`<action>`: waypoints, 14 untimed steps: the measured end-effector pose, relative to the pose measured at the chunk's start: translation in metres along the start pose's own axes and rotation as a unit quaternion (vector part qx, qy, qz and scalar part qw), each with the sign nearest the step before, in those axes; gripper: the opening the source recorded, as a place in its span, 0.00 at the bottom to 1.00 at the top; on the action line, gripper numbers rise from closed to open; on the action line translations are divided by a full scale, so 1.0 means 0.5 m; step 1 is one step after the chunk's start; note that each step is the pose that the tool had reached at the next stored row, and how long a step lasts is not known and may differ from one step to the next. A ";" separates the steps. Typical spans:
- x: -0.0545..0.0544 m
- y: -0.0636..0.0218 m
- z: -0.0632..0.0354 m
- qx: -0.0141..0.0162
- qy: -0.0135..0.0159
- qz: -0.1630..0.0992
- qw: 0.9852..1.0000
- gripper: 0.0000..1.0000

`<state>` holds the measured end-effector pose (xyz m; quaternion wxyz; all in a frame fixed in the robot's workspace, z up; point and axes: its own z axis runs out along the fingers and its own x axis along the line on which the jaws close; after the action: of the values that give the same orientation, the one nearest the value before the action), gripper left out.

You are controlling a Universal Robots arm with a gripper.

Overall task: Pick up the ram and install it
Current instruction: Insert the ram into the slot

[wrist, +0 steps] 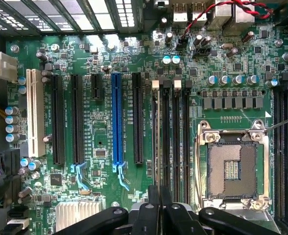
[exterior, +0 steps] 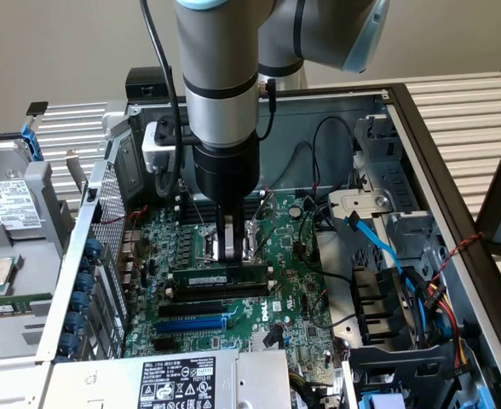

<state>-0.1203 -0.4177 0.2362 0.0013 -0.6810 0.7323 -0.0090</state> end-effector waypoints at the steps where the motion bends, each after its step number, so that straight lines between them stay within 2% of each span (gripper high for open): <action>1: 0.000 0.000 0.000 0.001 0.000 0.000 1.000 0.12; 3: 0.000 0.001 0.001 0.002 0.001 0.000 1.000 0.12; 14: 0.000 0.001 0.001 0.002 0.001 -0.007 1.000 0.12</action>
<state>-0.1207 -0.4176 0.2355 0.0023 -0.6863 0.7273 -0.0113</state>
